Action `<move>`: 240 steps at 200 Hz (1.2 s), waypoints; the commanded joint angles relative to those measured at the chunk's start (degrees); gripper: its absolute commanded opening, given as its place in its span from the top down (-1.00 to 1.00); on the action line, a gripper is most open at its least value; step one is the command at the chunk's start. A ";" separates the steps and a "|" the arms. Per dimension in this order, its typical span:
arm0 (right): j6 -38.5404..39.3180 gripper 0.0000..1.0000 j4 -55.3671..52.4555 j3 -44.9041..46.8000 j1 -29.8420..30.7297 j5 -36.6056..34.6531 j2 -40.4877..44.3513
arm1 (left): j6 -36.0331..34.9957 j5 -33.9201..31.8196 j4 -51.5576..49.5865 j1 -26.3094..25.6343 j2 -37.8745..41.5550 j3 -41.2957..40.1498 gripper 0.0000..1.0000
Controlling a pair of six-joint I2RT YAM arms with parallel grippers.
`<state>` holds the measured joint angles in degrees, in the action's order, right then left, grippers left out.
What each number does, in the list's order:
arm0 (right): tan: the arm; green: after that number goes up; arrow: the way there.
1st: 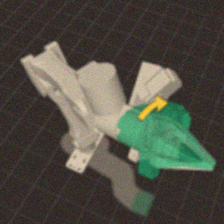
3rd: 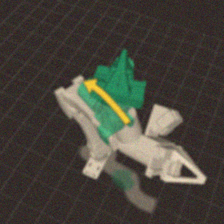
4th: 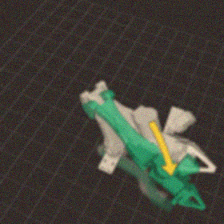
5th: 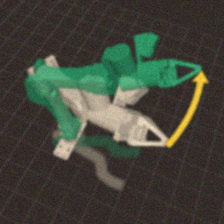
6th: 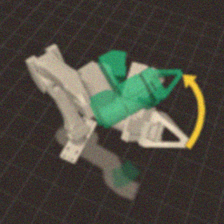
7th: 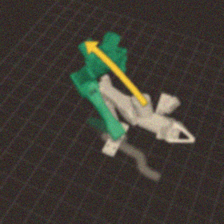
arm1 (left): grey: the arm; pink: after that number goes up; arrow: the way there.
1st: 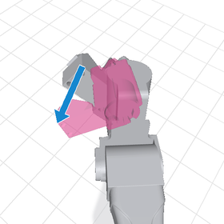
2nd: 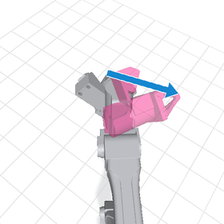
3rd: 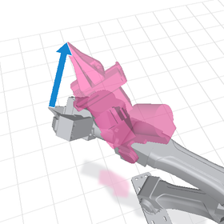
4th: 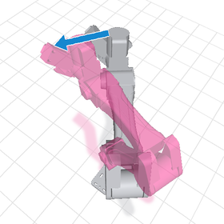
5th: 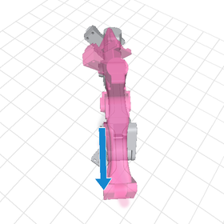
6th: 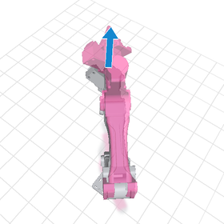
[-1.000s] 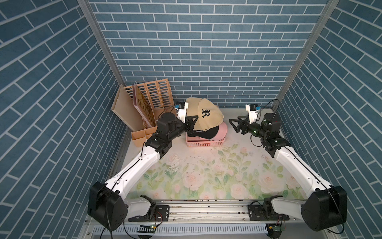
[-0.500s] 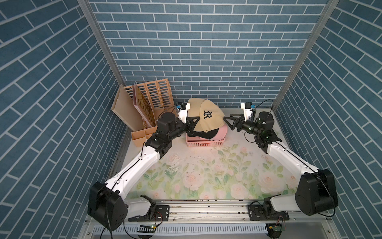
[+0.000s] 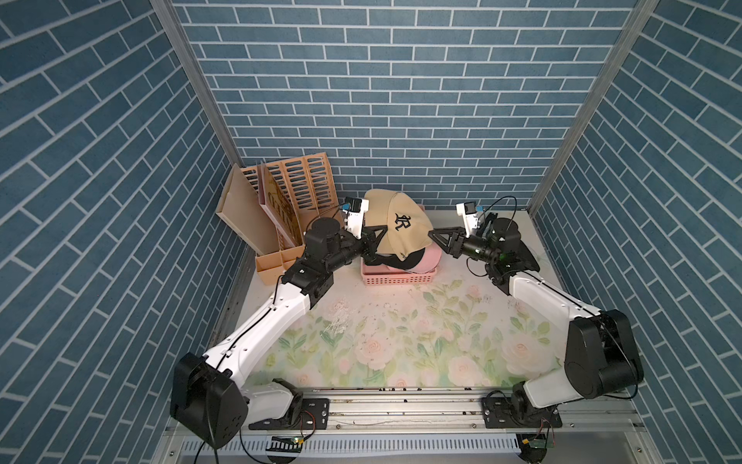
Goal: Turn the baseball cap inside out
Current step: Turn over the baseball cap.
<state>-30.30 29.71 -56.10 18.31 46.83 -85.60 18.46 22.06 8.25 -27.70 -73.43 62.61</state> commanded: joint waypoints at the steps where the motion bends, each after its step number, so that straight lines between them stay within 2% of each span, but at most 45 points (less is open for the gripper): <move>1: -0.33 0.56 1.72 -0.77 0.28 1.29 1.65 | -0.65 -1.01 2.18 0.24 -0.71 2.22 1.00; 19: 0.05 0.65 0.23 -0.90 0.33 -0.20 3.49 | -1.79 -3.46 0.31 0.22 -1.72 2.61 1.00; 58: 4.22 0.74 -8.06 -2.30 0.32 -5.58 9.15 | -3.93 -13.07 -4.94 0.20 -5.37 2.27 1.00; 112: 4.73 0.75 -13.11 -2.13 0.33 -9.85 11.47 | -3.94 -23.54 -7.75 -0.07 -7.31 1.74 1.00; 123: 4.71 0.74 -13.61 -2.08 0.74 -11.60 11.13 | -4.13 -22.06 -7.92 -0.17 -6.94 1.77 1.00; 148: 8.58 0.49 -15.78 -3.62 4.55 -16.73 8.22 | -1.33 -9.14 -4.72 -0.21 -5.34 1.65 1.00; 167: 8.82 0.44 -14.56 -4.25 5.78 -18.28 5.69 | 2.54 -3.41 -1.17 -0.27 -3.43 1.01 1.00; 174: 8.52 0.37 -13.79 -4.20 5.78 -19.09 5.24 | 3.64 -3.35 -0.62 -0.28 -2.66 0.90 1.00; 185: 8.80 -0.04 -14.19 -4.58 5.70 -21.35 4.93 | 5.34 -4.67 -1.50 -0.20 -1.88 1.43 1.00; 189: 9.11 -0.13 -14.81 -4.84 5.73 -21.86 4.96 | 5.95 -5.35 -1.87 -0.17 -1.70 1.81 1.00; 203: 12.04 -0.25 -17.38 -5.30 5.75 -23.17 6.03 | 9.45 -7.67 -1.80 -0.20 -0.67 2.06 1.00; 240: 17.80 -0.42 -18.70 -0.34 7.72 -29.54 13.37 | 21.03 -11.93 0.73 -0.20 -0.51 2.74 1.00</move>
<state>-18.79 12.14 -58.04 24.25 22.85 -77.78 30.30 13.52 5.48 -28.08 -74.39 63.83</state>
